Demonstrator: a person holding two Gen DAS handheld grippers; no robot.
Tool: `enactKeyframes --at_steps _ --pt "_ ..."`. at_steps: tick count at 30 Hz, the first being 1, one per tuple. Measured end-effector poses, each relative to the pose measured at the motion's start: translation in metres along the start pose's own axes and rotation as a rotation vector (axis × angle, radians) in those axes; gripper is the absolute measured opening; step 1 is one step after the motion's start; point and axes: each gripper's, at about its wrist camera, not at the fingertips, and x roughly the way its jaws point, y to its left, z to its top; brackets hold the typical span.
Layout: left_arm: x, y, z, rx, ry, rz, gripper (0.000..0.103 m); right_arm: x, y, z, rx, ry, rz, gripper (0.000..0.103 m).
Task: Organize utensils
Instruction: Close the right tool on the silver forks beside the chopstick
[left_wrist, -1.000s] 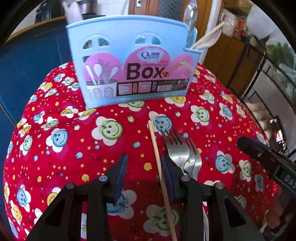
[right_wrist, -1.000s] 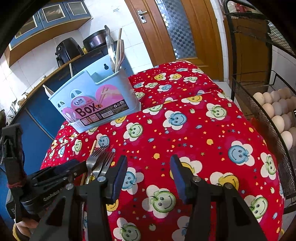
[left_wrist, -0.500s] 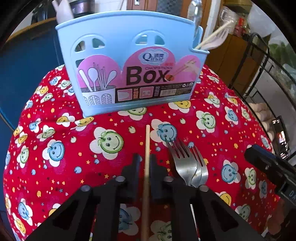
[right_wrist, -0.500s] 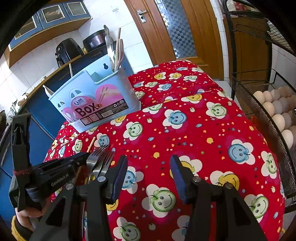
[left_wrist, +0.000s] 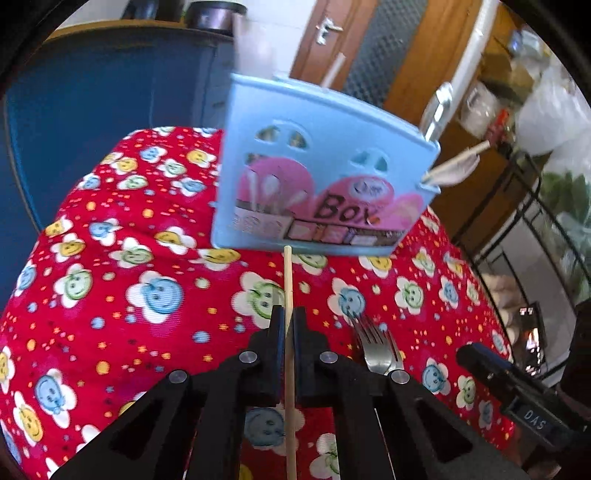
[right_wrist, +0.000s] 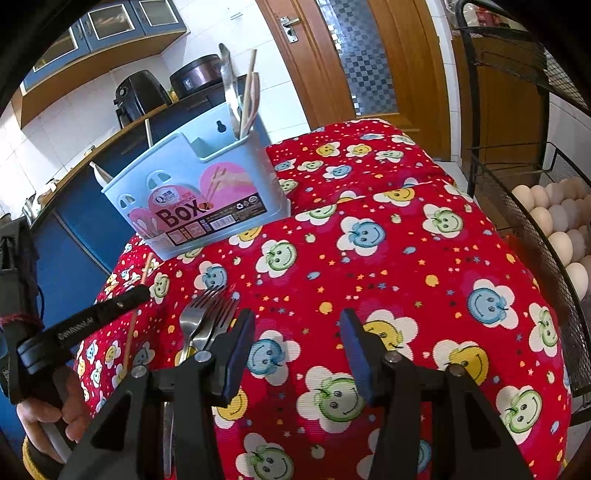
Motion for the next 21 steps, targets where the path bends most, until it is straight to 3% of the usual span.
enactKeyframes --at_steps 13,21 --pt "-0.022 0.036 -0.002 -0.091 -0.073 0.042 0.004 0.010 0.020 0.003 -0.004 0.059 0.081 0.051" --pt "-0.026 0.048 -0.006 -0.106 -0.090 0.045 0.004 0.024 0.044 0.002 -0.035 0.119 0.153 0.043"
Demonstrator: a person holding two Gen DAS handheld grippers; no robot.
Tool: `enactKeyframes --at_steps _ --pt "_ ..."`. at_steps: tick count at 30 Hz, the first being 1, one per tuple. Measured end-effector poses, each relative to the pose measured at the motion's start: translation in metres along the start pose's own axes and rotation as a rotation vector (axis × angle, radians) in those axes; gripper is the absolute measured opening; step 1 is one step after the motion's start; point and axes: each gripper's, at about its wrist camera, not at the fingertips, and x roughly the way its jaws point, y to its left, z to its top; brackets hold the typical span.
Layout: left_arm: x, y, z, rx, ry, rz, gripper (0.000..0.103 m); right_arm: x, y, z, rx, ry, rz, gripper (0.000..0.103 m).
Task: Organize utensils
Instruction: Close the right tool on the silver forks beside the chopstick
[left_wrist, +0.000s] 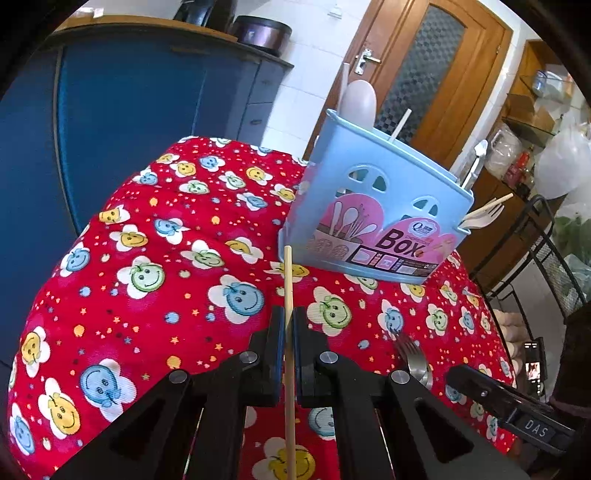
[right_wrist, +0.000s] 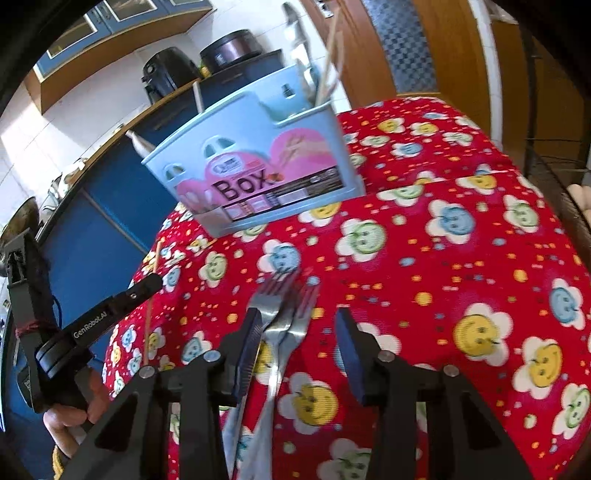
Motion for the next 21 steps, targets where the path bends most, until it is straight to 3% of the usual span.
enactKeyframes --at_steps 9,21 --pt "-0.005 0.009 0.000 -0.007 -0.019 -0.001 0.004 0.020 0.014 0.003 -0.041 0.053 0.020 0.034" --pt "-0.009 0.014 -0.001 -0.006 -0.030 -0.010 0.004 0.035 0.027 0.010 -0.074 0.058 0.030 0.029"
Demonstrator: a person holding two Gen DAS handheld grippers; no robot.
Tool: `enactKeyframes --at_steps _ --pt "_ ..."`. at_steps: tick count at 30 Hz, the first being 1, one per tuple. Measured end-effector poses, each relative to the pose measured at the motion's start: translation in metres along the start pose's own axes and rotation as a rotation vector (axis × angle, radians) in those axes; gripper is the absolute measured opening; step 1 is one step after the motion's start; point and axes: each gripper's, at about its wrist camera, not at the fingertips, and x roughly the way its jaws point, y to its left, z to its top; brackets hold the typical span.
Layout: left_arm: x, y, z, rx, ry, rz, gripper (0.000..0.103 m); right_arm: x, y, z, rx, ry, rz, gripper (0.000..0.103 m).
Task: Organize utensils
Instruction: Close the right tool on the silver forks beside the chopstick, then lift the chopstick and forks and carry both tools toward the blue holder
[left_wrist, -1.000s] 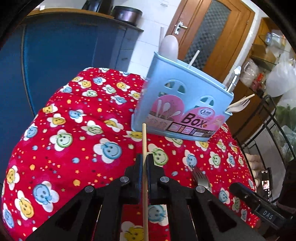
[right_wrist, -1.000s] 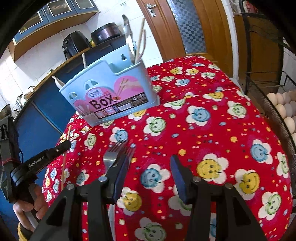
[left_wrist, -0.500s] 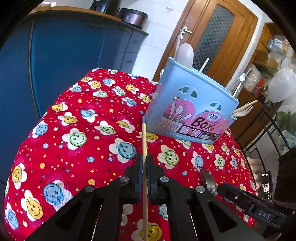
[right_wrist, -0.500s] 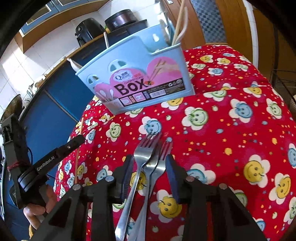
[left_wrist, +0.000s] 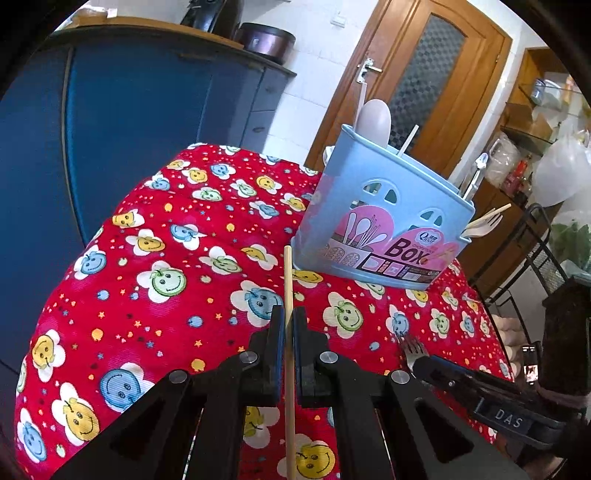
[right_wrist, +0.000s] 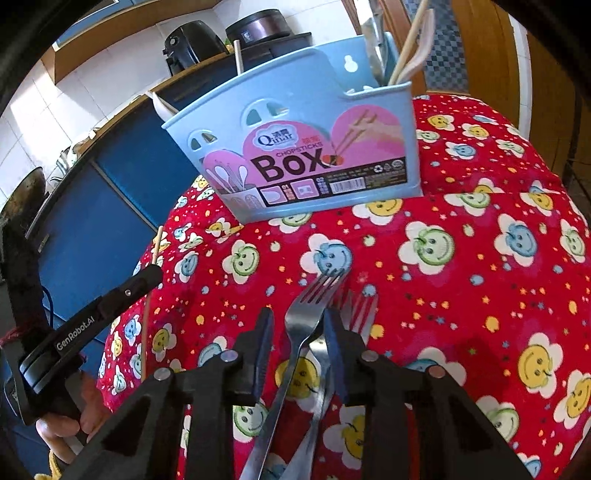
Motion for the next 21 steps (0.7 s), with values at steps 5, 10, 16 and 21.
enactKeyframes --at_steps 5,10,16,21 --pt "0.000 0.000 0.000 0.003 0.003 -0.006 0.004 0.012 0.000 0.010 0.017 0.036 0.031 0.026" --pt "0.000 -0.002 0.000 0.009 0.006 -0.016 0.004 0.030 -0.008 0.022 0.085 0.109 0.059 0.016" --pt "-0.003 -0.006 0.002 0.019 -0.001 -0.028 0.004 0.029 -0.014 0.024 0.130 0.120 0.116 0.012" --pt "-0.011 -0.010 0.003 0.022 -0.025 -0.051 0.004 0.005 -0.020 0.019 0.150 0.058 0.179 0.010"
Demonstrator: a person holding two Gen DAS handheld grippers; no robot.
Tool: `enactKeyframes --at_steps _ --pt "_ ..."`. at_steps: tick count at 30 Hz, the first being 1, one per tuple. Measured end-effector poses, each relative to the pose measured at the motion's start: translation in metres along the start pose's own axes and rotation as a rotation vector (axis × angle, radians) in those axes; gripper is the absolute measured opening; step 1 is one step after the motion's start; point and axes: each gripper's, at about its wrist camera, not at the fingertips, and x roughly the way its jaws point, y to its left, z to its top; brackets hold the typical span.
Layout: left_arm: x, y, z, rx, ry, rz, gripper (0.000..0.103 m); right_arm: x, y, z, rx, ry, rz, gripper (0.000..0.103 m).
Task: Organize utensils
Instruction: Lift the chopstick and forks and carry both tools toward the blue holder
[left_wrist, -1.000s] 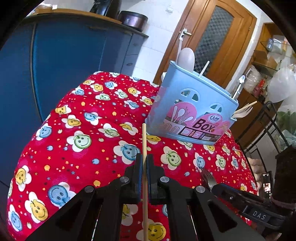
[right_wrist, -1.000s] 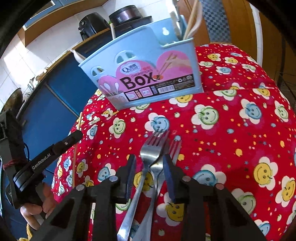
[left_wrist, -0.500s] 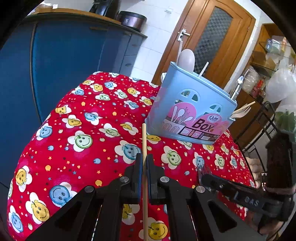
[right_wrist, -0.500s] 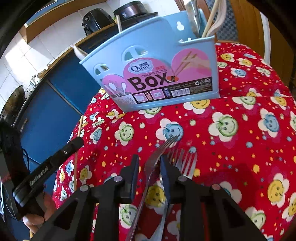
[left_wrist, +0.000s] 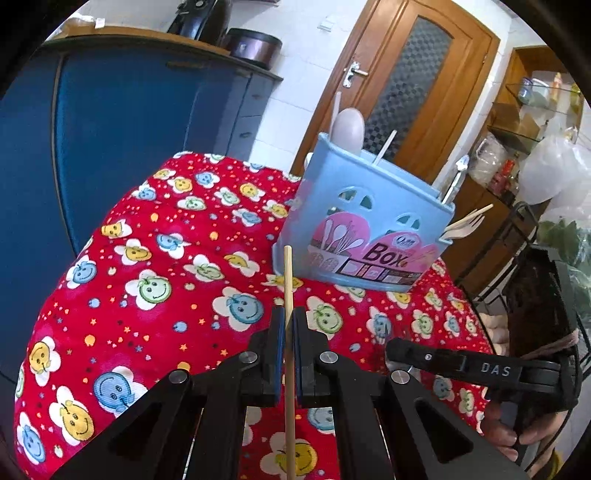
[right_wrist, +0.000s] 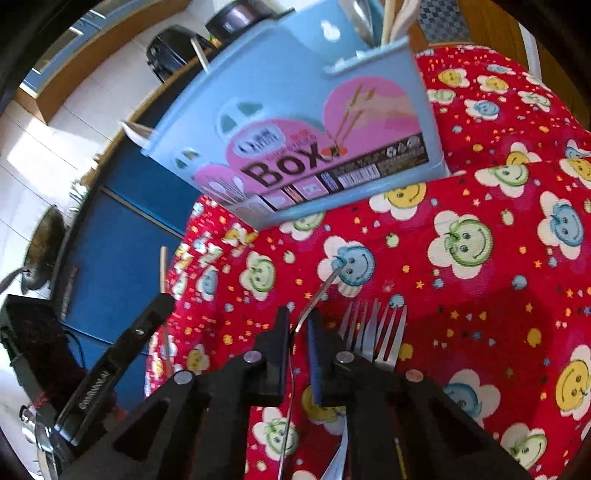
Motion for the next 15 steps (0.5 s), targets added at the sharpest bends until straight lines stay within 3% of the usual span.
enactKeyframes --at_steps 15 --pt "-0.036 -0.023 0.013 0.030 -0.114 -0.048 0.004 -0.070 0.029 -0.013 -0.070 -0.202 0.073 0.006"
